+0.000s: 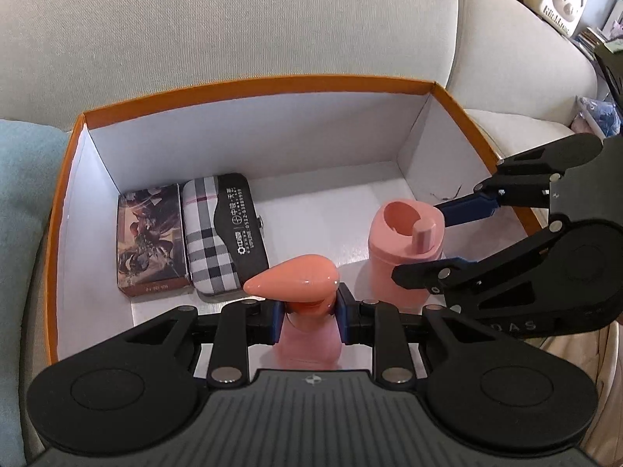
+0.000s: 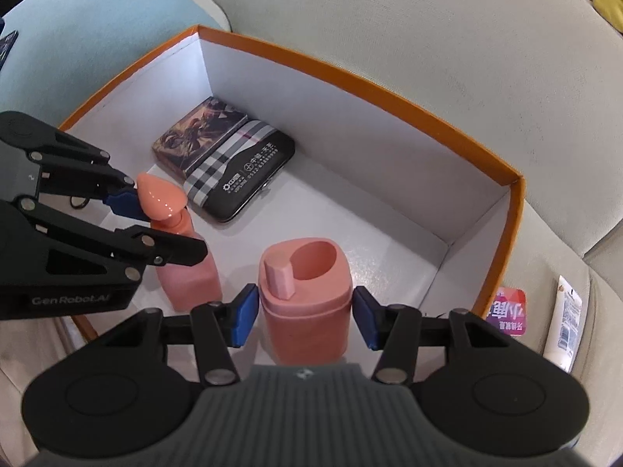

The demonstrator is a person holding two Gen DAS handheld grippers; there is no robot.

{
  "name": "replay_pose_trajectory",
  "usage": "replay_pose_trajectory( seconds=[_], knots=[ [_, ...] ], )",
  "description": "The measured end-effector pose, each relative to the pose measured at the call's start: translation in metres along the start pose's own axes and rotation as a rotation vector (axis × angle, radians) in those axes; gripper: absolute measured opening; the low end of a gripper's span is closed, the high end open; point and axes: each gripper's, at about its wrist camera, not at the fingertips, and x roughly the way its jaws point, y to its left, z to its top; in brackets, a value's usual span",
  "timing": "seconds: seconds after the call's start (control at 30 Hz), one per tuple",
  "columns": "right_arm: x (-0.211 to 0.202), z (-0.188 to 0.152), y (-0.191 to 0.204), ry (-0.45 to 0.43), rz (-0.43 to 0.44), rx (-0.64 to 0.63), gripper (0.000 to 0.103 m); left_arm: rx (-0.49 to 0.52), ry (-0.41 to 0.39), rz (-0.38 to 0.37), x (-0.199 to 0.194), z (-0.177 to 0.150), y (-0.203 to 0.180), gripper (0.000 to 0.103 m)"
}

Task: Organize rigid objects
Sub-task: 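Carry the pink bottle and pink cup over the orange box with both grippers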

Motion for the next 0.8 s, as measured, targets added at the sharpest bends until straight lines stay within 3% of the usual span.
replay_pose_trajectory(
  seconds=[0.27, 0.43, 0.6, 0.7, 0.8],
  knots=[
    [-0.003, -0.005, 0.007, 0.084, 0.008, -0.074, 0.053, 0.001, 0.099, -0.026, -0.003, 0.003, 0.003, 0.034],
    [-0.006, 0.001, 0.001, 0.116, 0.036, -0.076, 0.06, 0.04, 0.164, -0.063, -0.004, 0.006, 0.007, 0.053],
    [-0.009, 0.011, -0.003, 0.15, 0.065, -0.097, 0.064, 0.158, 0.238, -0.04, -0.008, 0.015, -0.001, 0.062],
    [-0.007, 0.017, -0.004, 0.176, 0.094, -0.092, 0.064, 0.118, 0.282, -0.044, -0.007, 0.023, 0.003, 0.064],
    [-0.004, 0.022, -0.002, 0.186, 0.094, -0.103, 0.064, 0.015, 0.3, -0.042, -0.006, 0.031, 0.013, 0.064]
  ],
)
